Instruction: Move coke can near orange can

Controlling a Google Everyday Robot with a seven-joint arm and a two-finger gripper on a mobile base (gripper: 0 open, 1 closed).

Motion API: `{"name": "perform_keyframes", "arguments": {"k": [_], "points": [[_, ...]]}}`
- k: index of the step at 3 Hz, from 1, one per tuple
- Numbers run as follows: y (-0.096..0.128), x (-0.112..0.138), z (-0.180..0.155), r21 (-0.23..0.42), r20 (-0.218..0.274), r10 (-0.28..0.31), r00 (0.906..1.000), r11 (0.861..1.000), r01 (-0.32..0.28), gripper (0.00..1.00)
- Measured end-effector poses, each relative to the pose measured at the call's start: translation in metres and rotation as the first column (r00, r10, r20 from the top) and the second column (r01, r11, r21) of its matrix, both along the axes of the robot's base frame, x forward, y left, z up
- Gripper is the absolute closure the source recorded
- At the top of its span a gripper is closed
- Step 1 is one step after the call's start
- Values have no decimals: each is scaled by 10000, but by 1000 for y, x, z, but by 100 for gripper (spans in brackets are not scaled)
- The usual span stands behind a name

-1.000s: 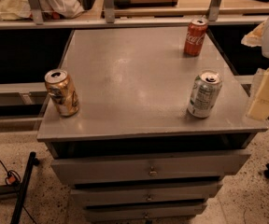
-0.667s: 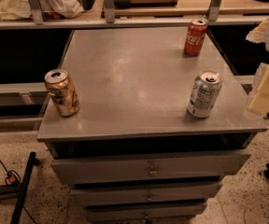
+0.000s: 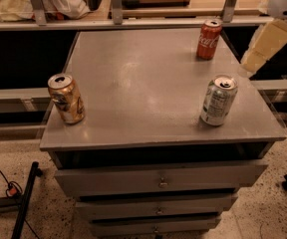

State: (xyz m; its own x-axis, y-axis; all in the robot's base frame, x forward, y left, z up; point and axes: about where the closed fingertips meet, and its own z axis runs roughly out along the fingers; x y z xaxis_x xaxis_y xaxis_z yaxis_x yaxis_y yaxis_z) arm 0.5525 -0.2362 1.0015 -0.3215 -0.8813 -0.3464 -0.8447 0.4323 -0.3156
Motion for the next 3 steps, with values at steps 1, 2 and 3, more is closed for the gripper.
{"name": "perform_keyframes", "arguments": {"k": [1, 2, 3], "points": [[-6, 54, 6, 969, 834, -794, 9933, 9927, 712, 0], [-8, 106, -2, 2119, 1461, -1832, 9722, 9657, 1501, 0], [-3, 153, -20, 3007, 1828, -2774, 9432, 9292, 2151, 0]]}}
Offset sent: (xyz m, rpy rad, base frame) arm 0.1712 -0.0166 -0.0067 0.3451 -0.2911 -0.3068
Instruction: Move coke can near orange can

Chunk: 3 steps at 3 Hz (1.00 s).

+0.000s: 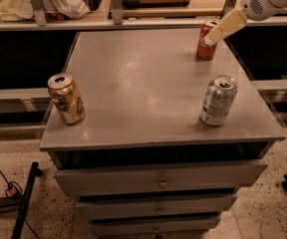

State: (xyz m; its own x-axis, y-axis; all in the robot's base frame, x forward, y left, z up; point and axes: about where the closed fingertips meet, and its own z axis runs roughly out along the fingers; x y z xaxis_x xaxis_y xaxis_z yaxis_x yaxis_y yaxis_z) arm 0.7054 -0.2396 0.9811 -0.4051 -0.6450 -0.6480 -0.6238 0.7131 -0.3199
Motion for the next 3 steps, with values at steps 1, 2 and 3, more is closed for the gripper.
{"name": "perform_keyframes", "arguments": {"k": [1, 2, 3], "points": [[2, 46, -18, 850, 555, -601, 9966, 9948, 552, 0], [-2, 83, -41, 1355, 759, -1120, 9908, 9856, 1011, 0], [-9, 105, -64, 1788, 715, -1456, 9868, 9751, 1310, 0]]}}
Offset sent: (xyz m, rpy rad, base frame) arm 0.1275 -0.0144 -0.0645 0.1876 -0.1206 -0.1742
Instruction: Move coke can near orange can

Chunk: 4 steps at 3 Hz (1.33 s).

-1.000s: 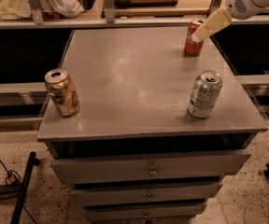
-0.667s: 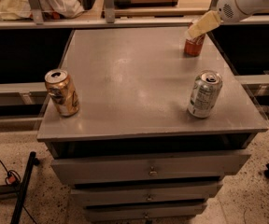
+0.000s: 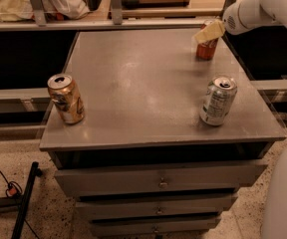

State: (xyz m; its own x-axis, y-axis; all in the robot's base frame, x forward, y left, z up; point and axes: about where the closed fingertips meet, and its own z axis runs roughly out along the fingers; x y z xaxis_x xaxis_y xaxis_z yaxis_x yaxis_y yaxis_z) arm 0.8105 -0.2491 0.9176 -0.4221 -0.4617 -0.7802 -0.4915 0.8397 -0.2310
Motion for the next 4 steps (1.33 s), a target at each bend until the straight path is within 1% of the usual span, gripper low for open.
{"name": "perform_keyframes", "arguments": {"k": [1, 2, 3, 4], "points": [[-3, 15, -21, 277, -75, -175, 9998, 9995, 177, 16], [-5, 23, -34, 663, -63, -161, 9999, 9977, 165, 39], [-2, 25, -37, 951, -39, 95, 9999, 9954, -91, 62], [10, 8, -15, 1138, 10, 1005, 9949, 9885, -999, 87]]}}
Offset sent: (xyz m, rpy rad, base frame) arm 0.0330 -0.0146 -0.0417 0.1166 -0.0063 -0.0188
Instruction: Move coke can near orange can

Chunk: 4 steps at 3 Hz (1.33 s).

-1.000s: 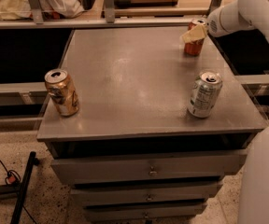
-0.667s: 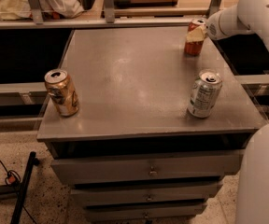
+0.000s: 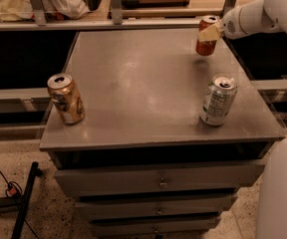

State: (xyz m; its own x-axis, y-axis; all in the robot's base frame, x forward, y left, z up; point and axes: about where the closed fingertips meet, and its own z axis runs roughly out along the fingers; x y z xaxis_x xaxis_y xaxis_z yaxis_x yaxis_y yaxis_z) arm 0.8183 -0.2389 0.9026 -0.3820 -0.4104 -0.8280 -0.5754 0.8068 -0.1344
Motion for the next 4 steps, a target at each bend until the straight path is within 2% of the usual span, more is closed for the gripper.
{"name": "perform_keyframes", "arguments": {"k": [1, 2, 3, 4], "points": [[47, -46, 29, 132, -111, 2176, 9760, 9760, -2174, 100], [112, -107, 43, 140, -506, 4622, 8853, 8867, -4621, 100], [173, -163, 37, 547, -756, 6497, 7564, 7601, -6475, 100], [226, -210, 23, 1075, -661, 7823, 6194, 6228, -7750, 100]]}}
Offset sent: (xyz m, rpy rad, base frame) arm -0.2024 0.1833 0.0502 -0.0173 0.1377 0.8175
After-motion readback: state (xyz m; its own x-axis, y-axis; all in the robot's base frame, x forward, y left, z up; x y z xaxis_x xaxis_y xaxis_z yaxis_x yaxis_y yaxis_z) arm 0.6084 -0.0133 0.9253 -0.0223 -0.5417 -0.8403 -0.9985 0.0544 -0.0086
